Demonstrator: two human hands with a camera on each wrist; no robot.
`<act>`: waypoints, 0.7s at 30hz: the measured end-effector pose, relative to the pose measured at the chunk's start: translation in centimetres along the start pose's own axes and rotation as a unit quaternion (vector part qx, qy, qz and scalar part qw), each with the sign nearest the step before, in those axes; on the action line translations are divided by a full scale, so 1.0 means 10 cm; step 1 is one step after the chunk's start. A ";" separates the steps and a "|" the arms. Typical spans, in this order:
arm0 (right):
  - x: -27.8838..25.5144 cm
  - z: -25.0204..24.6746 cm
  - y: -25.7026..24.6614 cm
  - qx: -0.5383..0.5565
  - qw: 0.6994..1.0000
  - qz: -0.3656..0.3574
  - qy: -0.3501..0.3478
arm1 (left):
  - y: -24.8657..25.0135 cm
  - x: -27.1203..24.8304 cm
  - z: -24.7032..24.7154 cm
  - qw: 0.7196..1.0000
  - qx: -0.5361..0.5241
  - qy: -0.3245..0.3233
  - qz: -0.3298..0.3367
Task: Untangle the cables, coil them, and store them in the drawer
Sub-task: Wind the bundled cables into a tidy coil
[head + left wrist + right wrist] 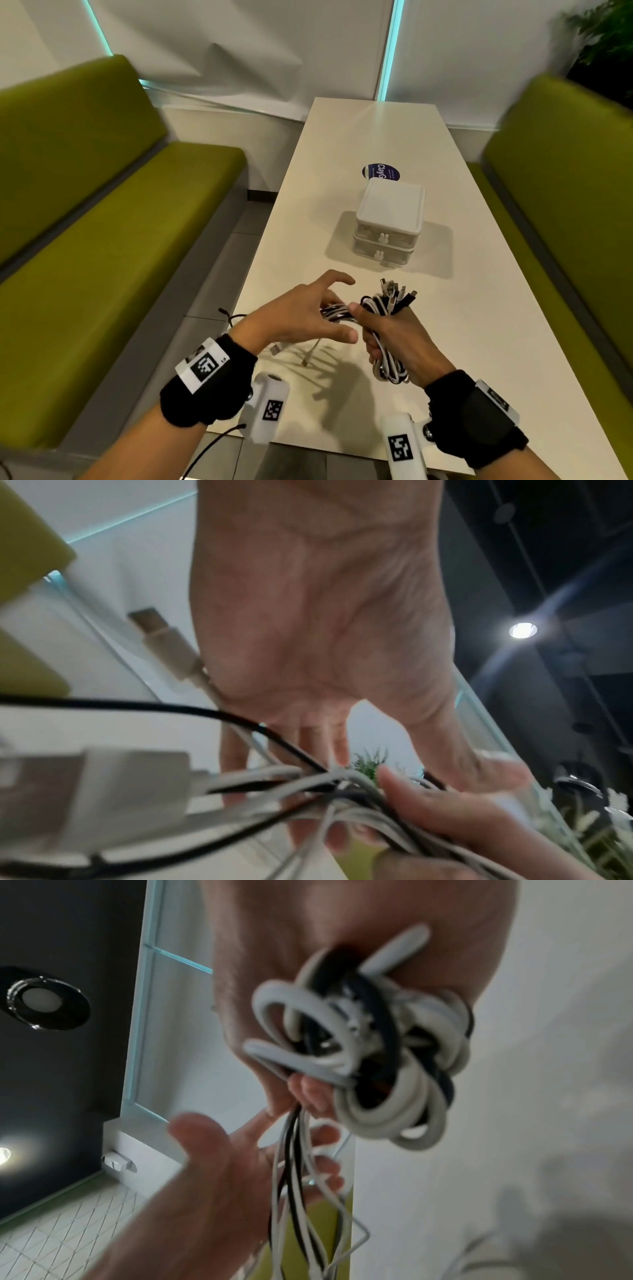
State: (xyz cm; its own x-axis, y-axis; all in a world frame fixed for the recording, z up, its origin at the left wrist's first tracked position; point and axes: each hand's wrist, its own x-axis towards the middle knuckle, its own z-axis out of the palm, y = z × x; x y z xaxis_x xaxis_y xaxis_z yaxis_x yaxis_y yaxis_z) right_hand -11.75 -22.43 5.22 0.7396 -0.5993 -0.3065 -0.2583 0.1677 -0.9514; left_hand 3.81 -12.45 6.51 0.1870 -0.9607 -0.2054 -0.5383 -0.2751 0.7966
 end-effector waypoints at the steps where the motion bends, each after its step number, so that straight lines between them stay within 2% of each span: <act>1: 0.01 0.02 0.00 -0.002 1.000 -0.012 0.013 | 0.04 -0.02 0.04 1.000 0.020 0.016 -0.001; 6: -0.02 0.15 0.00 0.005 0.999 -0.037 0.024 | 0.14 0.02 0.37 0.977 0.204 0.056 0.022; 14: -0.10 0.06 -0.02 0.053 0.995 -0.006 -0.085 | 0.07 -0.01 0.43 0.986 0.145 0.060 0.050; 21: -0.05 0.02 -0.02 0.043 0.993 0.076 -0.076 | 0.06 0.05 0.50 0.962 0.226 0.107 0.108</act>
State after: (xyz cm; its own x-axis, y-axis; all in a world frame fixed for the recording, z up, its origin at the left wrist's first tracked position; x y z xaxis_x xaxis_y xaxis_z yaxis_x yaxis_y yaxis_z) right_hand -11.99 -21.96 5.53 0.7827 -0.4384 -0.4418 -0.3246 0.3182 -0.8907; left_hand -0.49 -13.29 4.02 0.1691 -0.9808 0.0976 -0.8772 -0.1046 0.4687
